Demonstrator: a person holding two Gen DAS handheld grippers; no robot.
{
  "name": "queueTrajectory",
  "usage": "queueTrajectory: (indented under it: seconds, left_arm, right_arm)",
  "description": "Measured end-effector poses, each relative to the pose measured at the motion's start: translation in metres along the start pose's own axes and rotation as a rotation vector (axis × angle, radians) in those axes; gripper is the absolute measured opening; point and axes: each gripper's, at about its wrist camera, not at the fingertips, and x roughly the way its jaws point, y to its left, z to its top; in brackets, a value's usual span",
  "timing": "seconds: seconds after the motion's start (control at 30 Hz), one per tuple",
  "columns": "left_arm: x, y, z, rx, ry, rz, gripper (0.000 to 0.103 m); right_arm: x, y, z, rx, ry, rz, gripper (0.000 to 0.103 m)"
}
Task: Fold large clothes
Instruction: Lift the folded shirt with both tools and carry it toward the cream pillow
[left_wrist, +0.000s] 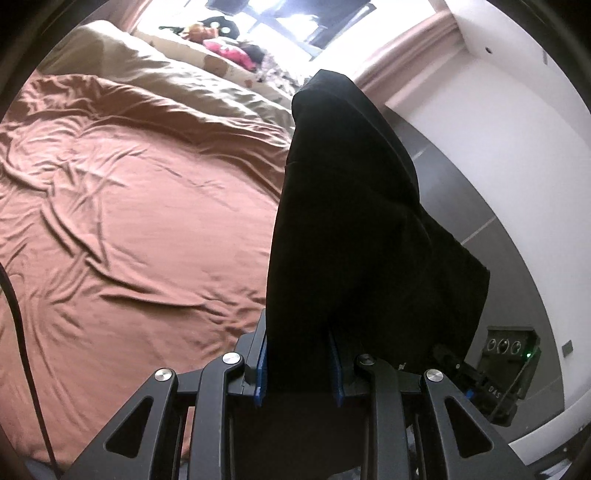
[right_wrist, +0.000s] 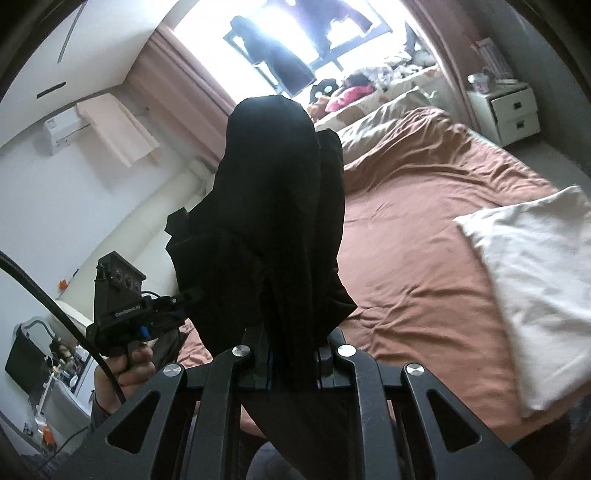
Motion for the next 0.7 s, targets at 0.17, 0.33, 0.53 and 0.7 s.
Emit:
queueTrajectory:
  seconds: [0.17,0.33,0.53,0.7]
  left_arm:
    - [0.018,-0.046,-0.009,0.034,0.017,-0.038,0.028]
    - [0.038,-0.088,-0.019,0.049,0.035,-0.075,0.028]
    - [0.060,-0.141,-0.032,0.072,0.042,-0.098,0.028]
    - [0.089,-0.178,-0.043,0.083,0.085,-0.123,0.028]
  right_arm:
    - [-0.052,-0.013,0.003,-0.011,-0.050,-0.034,0.012]
    - [-0.099,-0.029,0.005,-0.019,-0.091,-0.063,0.012]
    - [-0.147,-0.047,0.005,-0.021,-0.122,-0.088,0.012]
    - [-0.177,-0.058,0.007,-0.022,-0.146,-0.148,0.012]
